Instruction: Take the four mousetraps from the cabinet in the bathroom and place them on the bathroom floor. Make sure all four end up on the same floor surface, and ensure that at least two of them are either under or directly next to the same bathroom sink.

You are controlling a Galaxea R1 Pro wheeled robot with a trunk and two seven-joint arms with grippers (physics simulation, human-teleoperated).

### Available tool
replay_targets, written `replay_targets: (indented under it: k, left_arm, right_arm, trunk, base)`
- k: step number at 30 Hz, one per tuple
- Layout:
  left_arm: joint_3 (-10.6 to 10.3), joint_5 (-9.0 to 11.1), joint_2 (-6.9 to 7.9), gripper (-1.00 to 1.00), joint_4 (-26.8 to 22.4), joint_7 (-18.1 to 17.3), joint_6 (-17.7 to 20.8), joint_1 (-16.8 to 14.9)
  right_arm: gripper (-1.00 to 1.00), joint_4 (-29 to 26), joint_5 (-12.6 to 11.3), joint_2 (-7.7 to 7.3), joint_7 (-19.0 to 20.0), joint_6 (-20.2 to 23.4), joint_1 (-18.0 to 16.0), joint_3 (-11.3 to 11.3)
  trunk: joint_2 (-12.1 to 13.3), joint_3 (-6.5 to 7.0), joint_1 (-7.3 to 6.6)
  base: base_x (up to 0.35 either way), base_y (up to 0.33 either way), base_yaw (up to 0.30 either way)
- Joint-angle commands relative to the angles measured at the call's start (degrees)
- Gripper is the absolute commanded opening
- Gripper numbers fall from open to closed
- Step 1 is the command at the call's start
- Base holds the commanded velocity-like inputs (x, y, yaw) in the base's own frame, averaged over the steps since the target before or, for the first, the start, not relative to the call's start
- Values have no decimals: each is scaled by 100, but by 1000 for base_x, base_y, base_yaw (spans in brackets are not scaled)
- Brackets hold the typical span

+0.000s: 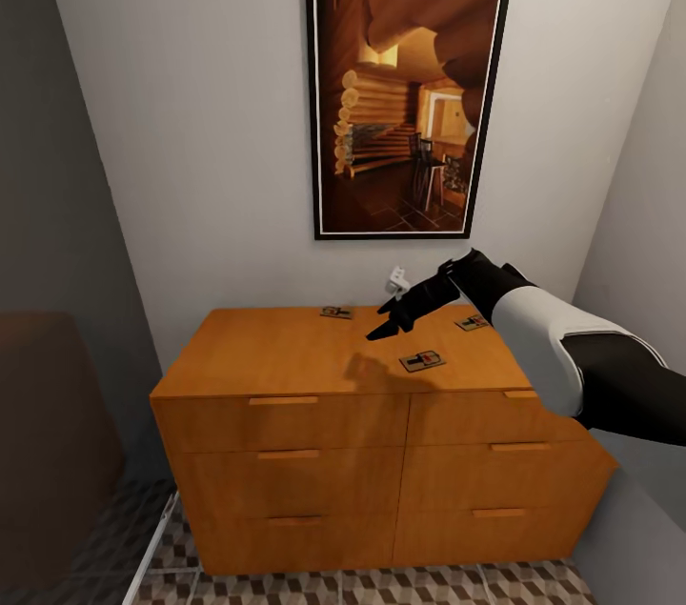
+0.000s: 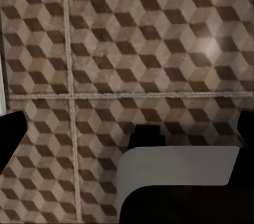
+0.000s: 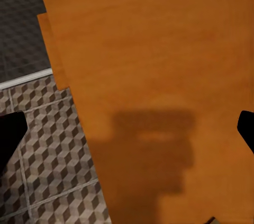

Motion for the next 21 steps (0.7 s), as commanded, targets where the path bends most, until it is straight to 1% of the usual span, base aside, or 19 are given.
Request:
replay_targets:
  k: [1, 5, 11, 21]
  left_arm:
    - [-20, 1, 7, 100, 25, 14, -40, 26]
    - [-21, 1, 40, 100, 25, 14, -30, 170]
    - [-21, 1, 52, 100, 25, 14, 3, 305]
    - [-21, 1, 55, 100, 25, 10, 99, 360]
  right_arm:
    - [100, -10, -41, 2, 21, 62, -2, 29]
    - [100, -15, -107, 28, 24, 73, -2, 31]
    - [100, -7, -163, 73, 31, 76, -2, 31]
    - [100, 21, -224, 169, 14, 65, -2, 31]
  trunk:
    - [-4, -6, 0]
    - [-4, -6, 0]
    - [-4, -6, 0]
    - [-4, -6, 0]
  base:
    - [0, 0, 0]
    - [0, 0, 0]
    - [0, 0, 0]
    - [0, 0, 0]
